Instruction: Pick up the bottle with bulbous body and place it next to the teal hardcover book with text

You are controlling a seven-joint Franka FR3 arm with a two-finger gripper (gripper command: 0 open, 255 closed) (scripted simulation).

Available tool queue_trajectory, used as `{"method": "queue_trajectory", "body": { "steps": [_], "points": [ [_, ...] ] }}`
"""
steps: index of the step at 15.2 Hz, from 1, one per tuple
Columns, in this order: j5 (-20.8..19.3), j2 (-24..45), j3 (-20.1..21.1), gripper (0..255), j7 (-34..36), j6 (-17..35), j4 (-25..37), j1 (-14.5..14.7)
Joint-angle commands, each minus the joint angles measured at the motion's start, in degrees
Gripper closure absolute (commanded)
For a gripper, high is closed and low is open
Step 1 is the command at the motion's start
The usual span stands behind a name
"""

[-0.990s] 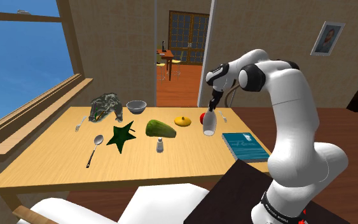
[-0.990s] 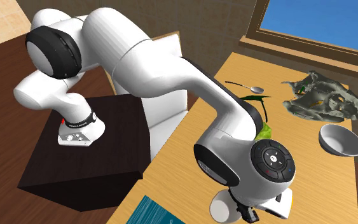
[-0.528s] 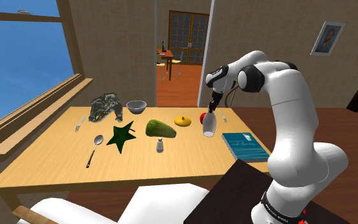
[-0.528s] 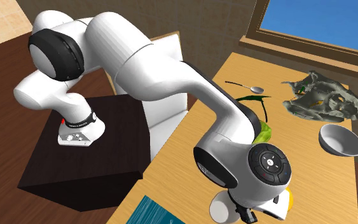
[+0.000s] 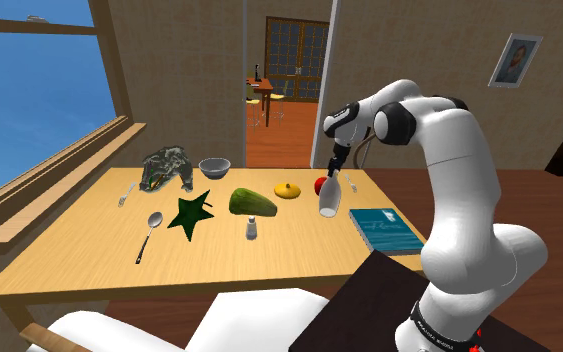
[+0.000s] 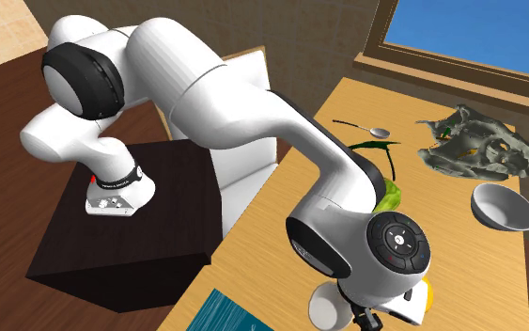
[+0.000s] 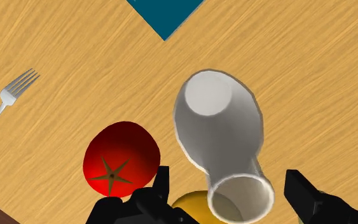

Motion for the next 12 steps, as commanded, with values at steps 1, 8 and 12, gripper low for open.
{"method": "queue_trajectory", "body": {
  "steps": [1,8,12],
  "points": [
    [-0.3,-1.1,-0.2,0,0.2,-1.2,0.1,0.1],
    [-1.1,-4.0,-0.8,0,0.6,-4.8,0.9,0.1],
    [-1.1,-4.0,-0.8,0,0.6,-4.8,0.9,0.1]
  ]
}}
